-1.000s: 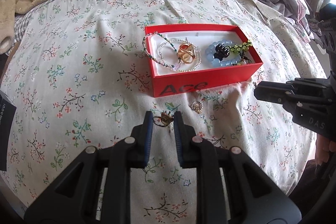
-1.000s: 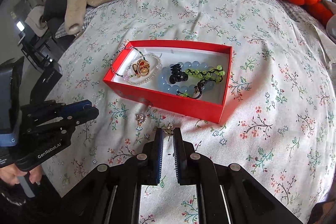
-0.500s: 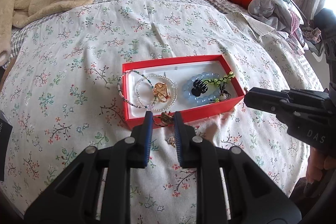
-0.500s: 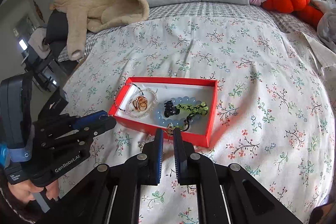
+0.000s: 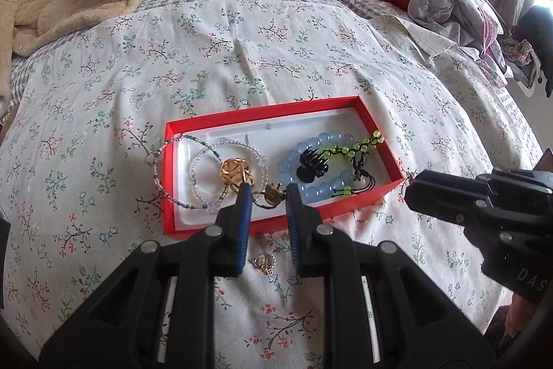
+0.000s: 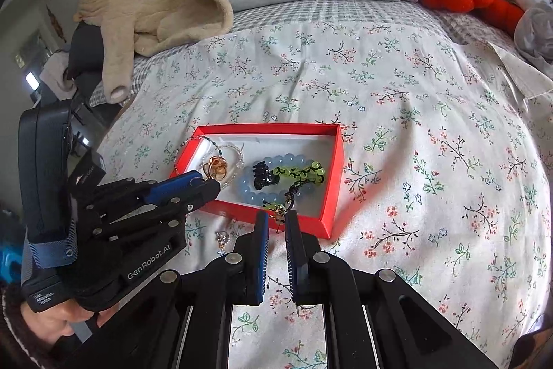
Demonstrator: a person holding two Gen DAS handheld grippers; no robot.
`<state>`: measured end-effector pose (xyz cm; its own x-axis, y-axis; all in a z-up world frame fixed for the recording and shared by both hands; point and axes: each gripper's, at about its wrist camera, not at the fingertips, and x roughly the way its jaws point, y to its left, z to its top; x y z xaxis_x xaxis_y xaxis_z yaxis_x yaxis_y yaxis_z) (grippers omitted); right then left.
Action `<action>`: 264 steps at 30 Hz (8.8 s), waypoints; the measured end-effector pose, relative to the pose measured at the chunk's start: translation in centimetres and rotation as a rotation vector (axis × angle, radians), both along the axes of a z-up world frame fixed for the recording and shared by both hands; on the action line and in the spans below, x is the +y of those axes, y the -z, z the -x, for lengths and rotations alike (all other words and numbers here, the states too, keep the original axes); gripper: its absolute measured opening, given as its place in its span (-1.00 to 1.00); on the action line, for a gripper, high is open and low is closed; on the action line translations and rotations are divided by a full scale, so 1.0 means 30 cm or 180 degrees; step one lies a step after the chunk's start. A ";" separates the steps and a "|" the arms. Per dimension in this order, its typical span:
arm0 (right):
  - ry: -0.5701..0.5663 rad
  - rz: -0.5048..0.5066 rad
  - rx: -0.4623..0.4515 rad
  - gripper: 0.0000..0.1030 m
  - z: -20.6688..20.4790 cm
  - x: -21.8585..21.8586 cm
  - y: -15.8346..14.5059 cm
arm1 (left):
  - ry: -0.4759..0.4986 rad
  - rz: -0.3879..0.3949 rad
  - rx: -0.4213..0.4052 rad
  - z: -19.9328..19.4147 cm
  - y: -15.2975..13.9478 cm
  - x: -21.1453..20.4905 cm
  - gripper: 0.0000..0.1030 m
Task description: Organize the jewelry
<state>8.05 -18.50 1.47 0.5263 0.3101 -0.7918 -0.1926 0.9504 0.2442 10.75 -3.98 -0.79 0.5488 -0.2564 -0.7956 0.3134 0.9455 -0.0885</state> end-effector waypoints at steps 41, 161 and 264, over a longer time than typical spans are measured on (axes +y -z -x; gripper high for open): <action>-0.0161 -0.0099 0.0135 -0.67 -0.030 0.039 0.036 | -0.0033 -0.0209 0.0304 0.089 0.094 0.194 0.08; -0.0853 0.0106 0.0379 -0.06 0.098 0.245 0.248 | 0.0103 -0.0016 0.0726 0.091 0.116 0.259 -0.84; -0.0643 0.0207 0.0202 -0.86 0.030 0.103 0.175 | 0.0023 0.0079 0.0638 0.097 0.073 0.241 -0.84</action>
<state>7.15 -15.41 -3.78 0.4072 0.3515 -0.8430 -0.3669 0.9082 0.2015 7.85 3.25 -2.97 0.3782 -0.2806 -0.8822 0.2939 0.9400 -0.1730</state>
